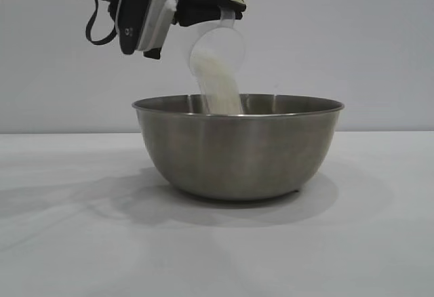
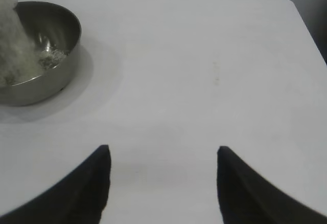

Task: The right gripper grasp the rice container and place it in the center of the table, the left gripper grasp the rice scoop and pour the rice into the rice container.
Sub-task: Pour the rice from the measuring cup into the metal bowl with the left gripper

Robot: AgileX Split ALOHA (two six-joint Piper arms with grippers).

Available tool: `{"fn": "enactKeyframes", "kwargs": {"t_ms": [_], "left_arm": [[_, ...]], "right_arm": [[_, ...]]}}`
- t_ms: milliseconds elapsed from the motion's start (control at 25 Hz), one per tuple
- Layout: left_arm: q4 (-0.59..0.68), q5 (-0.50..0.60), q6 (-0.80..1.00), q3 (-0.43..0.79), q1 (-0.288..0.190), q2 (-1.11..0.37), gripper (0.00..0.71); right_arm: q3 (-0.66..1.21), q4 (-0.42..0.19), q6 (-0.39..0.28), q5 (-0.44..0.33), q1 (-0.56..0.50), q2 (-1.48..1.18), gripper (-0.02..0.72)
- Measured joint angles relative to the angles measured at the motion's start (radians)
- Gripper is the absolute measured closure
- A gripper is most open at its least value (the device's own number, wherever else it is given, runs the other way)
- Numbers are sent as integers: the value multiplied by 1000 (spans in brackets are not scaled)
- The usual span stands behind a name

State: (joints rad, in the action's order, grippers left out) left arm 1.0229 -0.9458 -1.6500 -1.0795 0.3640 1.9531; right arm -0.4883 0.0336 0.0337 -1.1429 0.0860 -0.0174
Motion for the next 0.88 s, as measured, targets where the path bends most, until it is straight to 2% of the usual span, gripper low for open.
{"fn": "enactKeyframes", "kwargs": {"t_ms": [400,880], "left_arm": [[-13,2,-293,-1,0,23,710],[-18,2,-403,-1,0,23,710]], "right_arm": [[0,0,0,0,0,0,318],[0,0,0,0,0,0,318]]}}
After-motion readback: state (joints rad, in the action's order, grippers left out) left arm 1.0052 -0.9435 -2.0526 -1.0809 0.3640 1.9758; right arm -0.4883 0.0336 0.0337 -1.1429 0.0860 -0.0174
